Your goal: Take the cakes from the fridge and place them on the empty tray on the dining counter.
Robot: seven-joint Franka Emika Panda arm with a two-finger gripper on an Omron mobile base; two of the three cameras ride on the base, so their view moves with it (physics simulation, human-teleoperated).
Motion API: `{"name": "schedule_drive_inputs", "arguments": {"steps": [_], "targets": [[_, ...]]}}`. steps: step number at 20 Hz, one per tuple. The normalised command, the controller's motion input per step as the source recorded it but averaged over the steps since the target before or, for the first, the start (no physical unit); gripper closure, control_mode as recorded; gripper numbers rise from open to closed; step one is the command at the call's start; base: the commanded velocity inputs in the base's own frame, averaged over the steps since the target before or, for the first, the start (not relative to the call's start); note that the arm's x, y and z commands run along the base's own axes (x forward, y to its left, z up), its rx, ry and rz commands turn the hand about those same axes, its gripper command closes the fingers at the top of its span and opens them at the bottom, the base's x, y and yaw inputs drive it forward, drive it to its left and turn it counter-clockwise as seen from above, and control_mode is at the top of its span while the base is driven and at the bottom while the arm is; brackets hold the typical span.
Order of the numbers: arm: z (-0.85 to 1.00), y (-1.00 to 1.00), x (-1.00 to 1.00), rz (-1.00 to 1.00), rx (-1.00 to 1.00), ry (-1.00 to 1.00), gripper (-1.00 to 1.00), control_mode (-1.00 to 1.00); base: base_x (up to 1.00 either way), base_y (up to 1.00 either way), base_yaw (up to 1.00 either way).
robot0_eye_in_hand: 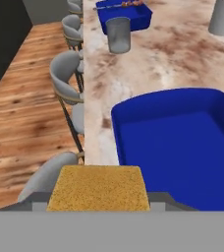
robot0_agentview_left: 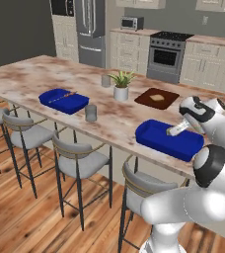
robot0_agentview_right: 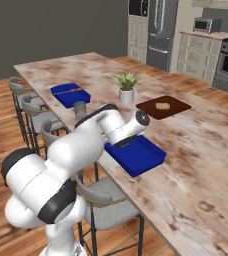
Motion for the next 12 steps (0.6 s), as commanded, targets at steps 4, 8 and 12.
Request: {"name": "schedule_drive_inputs", "arguments": {"steps": [4,8,12], "targets": [[-0.28,0.00,0.24,0.01,0.00,-0.07,1.00,-1.00,0.00,0.00,0.00],[-0.15,0.00,0.29,0.01,0.00,0.00,1.00,-1.00,0.00,0.00,0.00],[-0.14,0.00,0.29,0.02,0.00,0.00,1.00,-1.00,0.00,0.00,0.00]]}}
